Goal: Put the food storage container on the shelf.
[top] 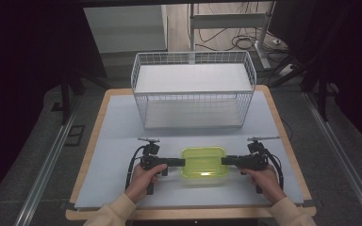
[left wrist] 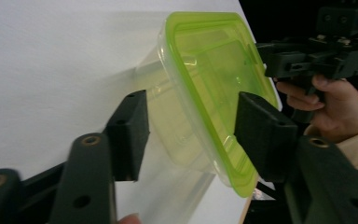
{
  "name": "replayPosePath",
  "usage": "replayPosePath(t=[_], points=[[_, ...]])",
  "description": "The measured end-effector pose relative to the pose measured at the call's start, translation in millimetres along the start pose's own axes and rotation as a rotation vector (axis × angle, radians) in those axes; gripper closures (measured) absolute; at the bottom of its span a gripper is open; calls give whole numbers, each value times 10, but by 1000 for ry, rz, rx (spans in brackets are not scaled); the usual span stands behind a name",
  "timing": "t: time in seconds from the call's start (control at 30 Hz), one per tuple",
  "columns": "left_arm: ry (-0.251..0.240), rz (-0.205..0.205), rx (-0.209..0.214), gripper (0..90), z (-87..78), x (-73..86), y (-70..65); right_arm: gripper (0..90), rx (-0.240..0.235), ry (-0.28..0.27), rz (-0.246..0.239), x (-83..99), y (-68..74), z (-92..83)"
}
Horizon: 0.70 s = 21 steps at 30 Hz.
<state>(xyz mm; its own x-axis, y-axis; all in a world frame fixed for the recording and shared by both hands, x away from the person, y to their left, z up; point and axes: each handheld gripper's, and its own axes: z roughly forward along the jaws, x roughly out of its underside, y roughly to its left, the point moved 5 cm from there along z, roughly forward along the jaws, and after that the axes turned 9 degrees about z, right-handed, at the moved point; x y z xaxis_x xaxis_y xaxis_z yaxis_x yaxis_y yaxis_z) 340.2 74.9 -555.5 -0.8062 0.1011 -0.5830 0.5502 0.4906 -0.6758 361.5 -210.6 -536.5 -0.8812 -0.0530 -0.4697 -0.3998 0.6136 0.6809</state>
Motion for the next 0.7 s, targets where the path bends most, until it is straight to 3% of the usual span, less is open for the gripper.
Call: replayPosePath(t=[0.07, 0.1, 0.33, 0.63, 0.7], points=[[6, -7, 13, 557, 22, 3, -1, 639, 3, 8, 0, 5, -5, 22], [8, -6, 22, 664, 30, 7, -6, 688, 3, 22, 12, 25, -18, 50], [-13, 19, 16, 764, -16, 9, -66, 765, -33, 3, 79, 31, 6, -1], [-33, 47, 20, 827, -96, 2, -138, 811, -30, -22, 80, 57, 89, -63], [-31, 68, 5, 828, -110, 2, -160, 812, -28, -25, 74, 59, 100, -61]])
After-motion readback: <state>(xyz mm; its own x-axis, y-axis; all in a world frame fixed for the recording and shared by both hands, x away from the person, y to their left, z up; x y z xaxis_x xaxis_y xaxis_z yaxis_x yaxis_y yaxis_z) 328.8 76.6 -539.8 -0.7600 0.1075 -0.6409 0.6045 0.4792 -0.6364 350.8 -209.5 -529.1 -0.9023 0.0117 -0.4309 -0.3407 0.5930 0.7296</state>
